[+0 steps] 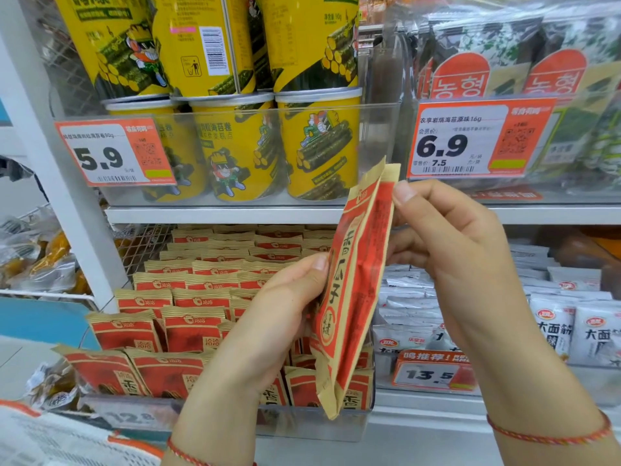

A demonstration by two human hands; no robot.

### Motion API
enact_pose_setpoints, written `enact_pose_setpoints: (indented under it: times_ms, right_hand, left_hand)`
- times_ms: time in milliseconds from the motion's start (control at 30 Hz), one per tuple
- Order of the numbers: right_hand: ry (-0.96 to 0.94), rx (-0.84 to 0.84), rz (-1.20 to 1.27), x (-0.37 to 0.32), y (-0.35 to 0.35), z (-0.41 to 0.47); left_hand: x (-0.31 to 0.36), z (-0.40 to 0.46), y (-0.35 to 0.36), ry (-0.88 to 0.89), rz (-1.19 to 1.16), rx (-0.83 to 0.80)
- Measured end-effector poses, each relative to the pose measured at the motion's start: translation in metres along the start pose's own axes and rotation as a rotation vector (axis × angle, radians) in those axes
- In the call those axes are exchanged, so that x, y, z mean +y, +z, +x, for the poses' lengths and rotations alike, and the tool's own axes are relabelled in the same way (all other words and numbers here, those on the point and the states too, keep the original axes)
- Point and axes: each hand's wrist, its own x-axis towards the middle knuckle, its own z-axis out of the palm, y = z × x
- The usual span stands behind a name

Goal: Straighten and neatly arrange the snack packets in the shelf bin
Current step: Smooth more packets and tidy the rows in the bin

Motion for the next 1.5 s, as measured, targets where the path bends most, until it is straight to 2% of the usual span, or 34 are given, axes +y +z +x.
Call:
enact_pose_setpoints:
  times_ms: [100, 367, 467, 833, 1100, 1400, 1500]
  right_hand:
    - [0.024, -0.053, -0.044, 0.005, -0.001, 0.001]
    - [0.172, -0.430, -0.180, 0.012, -0.004, -0.001]
    - [0.191, -0.514, -0.185, 0.010, -0.005, -0.002]
    - [0.167, -0.542, -0.247, 0.015, -0.003, -0.003]
    - [0.141, -0.551, -0.232, 0.016, -0.007, -0.002]
    - [0.089, -0.336, -0.357, 0.019, -0.017, 0.004]
    - [0.127, -0.296, -0.302, 0.021, -0.020, 0.004]
  left_hand:
    - [0.001, 0.001, 0.002, 0.045, -0.062, 0.033]
    - [0.004, 0.005, -0.008, 0.239, -0.207, 0.294]
    - [0.005, 0.006, -0.010, 0.284, -0.243, 0.367]
    - [0.005, 0.009, -0.008, 0.254, -0.331, 0.426]
    - [0.001, 0.009, -0.010, 0.263, -0.306, 0.385]
    - [0.004, 0.007, -0.004, 0.341, -0.224, 0.453]
    - [0.010, 0.003, -0.002, 0.354, -0.254, 0.431]
